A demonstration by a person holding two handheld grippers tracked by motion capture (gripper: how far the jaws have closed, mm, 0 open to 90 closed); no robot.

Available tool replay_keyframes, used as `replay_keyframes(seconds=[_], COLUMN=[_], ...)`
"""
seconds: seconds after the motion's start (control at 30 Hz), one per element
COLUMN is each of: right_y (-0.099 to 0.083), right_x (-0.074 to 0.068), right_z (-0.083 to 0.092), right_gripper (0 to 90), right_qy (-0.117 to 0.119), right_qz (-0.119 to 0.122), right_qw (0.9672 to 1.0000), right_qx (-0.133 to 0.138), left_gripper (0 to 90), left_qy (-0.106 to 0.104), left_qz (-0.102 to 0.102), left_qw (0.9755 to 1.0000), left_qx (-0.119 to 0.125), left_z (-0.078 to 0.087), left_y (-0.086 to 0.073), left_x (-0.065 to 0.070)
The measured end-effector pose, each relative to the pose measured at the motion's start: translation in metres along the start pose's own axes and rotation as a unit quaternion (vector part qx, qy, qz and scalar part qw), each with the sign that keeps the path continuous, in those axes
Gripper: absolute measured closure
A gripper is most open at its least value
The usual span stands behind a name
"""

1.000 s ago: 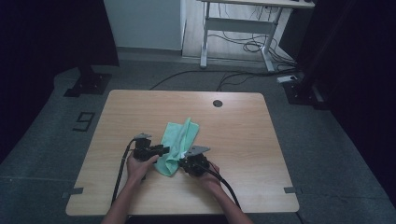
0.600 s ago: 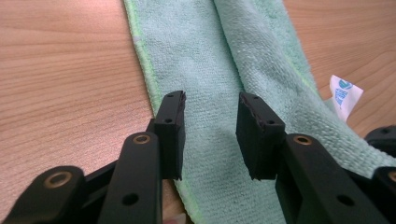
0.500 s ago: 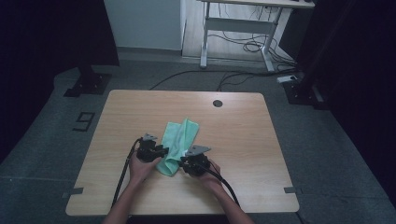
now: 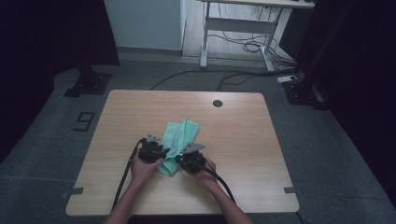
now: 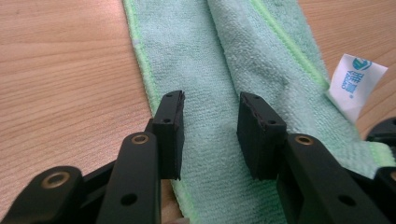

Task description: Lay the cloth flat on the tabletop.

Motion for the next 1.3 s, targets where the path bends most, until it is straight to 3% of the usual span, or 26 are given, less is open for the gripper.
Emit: replay_keyframes(seconds=[0.27,0.6,0.7,0.8,1.0,1.17,1.3], right_y=[-0.011,-0.048,-0.065,-0.081,-0.094,-0.101,-0.099], right_x=[0.016,0.042,0.047,0.047,0.042,0.044,0.05], right_z=[0.028,0.068,0.081,0.093,0.109,0.115,0.125], right_gripper=[86.3,86.9,86.8,86.5,83.6,70.2,58.8], right_qy=[-0.009,-0.026,-0.031,-0.033,-0.03,-0.031,-0.033], right_qz=[-0.01,-0.013,-0.027,-0.03,-0.023,-0.027,-0.044], right_qw=[0.9998,0.9996,0.9991,0.9987,0.9987,0.9983,0.9983], right_qx=[0.017,-0.004,-0.014,-0.025,-0.034,-0.041,-0.021], left_gripper=[61.8,61.7,61.4,61.2,60.4,58.8,56.6], left_qy=[0.001,0.001,0.004,0.005,0.003,-0.001,-0.009], left_qz=[0.001,0.003,0.003,-0.001,-0.004,-0.007,-0.008], left_qw=[1.0,1.0,1.0,1.0,1.0,1.0,0.9999], left_qx=[0.001,0.002,0.002,-0.001,-0.005,-0.005,-0.008], left_z=[0.0,0.0,0.0,0.0,0.003,0.005,0.007], left_y=[0.0,0.0,0.0,-0.001,-0.005,-0.008,-0.01], left_x=[0.0,0.0,0.001,0.003,0.007,0.009,0.011])
Point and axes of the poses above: each handheld gripper's, and its own axes: z roughly backward along the jaws, y roughly out of its top, x roughly to its right, the point moved 1 cm from there along -z, roughly forward along the jaws, and after that the axes turned 12 degrees about -y, right-handed, at the moved point
